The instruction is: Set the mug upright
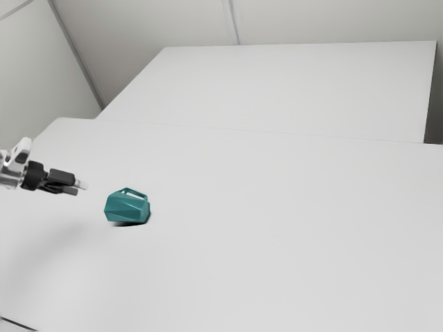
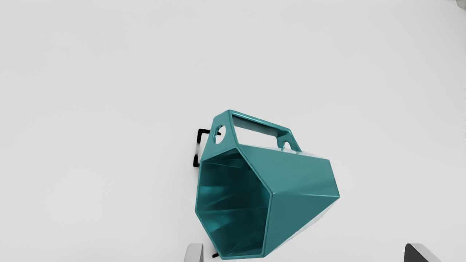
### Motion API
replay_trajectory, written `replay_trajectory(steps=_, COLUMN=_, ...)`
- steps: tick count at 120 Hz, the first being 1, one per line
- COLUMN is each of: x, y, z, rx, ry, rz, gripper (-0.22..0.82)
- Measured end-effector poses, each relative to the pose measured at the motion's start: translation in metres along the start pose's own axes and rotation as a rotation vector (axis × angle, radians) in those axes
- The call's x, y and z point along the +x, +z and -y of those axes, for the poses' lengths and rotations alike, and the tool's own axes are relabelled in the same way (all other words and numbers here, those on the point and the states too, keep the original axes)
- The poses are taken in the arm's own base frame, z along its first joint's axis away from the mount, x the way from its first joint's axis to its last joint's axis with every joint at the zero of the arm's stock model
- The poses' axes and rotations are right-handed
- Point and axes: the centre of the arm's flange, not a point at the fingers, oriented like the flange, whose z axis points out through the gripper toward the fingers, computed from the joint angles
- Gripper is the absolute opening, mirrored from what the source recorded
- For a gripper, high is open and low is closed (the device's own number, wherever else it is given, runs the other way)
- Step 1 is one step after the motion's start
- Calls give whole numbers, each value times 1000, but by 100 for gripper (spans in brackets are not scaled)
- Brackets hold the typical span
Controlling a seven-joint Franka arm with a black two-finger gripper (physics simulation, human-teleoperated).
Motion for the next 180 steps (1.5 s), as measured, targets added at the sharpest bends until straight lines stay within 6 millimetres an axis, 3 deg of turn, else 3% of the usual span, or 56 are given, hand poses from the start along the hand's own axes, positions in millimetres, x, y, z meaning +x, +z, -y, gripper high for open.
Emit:
replay_trajectory(steps=32, x=-13, y=15, z=20, rx=-35, ry=-34, rz=-8, gripper=60)
replay_trajectory(steps=93, x=-19, y=44, z=29, rx=-95, ry=-56, rz=-16, gripper=60)
replay_trajectory(steps=180, x=-23, y=68, z=25, rx=-205, ry=-53, rz=-50, gripper=60)
